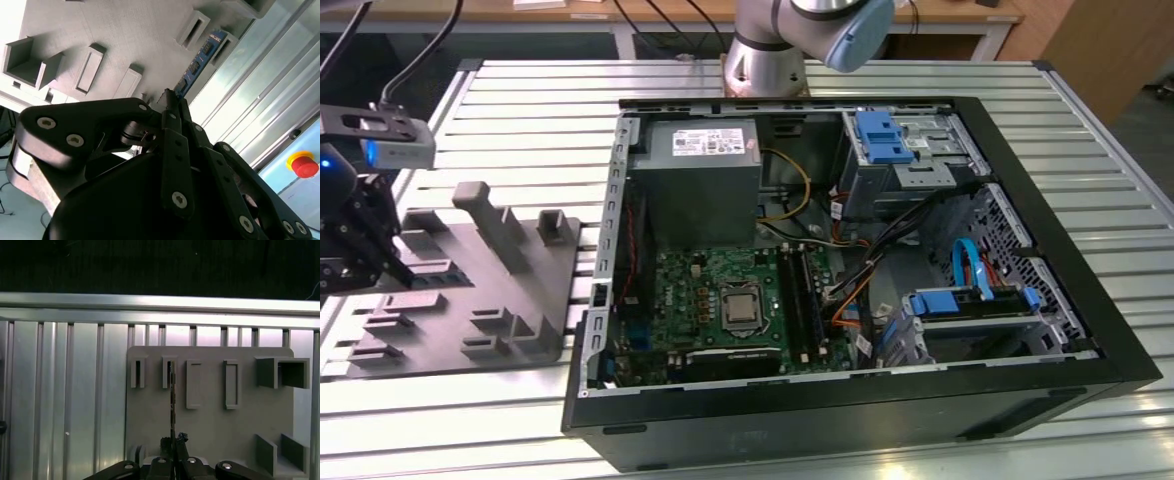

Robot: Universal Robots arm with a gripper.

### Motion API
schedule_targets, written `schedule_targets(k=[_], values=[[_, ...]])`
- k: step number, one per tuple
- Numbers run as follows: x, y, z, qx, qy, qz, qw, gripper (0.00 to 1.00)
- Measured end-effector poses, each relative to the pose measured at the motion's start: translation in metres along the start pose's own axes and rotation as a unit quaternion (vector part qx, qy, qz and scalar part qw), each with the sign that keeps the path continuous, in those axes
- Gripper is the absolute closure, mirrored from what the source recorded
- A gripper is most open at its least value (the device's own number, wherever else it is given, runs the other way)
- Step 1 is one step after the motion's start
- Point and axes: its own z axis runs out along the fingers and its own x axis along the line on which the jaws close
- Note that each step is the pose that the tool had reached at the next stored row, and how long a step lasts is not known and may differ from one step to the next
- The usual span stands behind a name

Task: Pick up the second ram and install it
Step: 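Pick up the second ram and move it above second insertion slot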

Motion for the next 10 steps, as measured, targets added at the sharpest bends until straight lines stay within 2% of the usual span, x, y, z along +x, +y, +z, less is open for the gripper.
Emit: schedule_targets(k=[10], values=[[0.0001, -0.0001, -0.0112, 0.0000, -0.0003, 0.000, 1.0000, 0.86]])
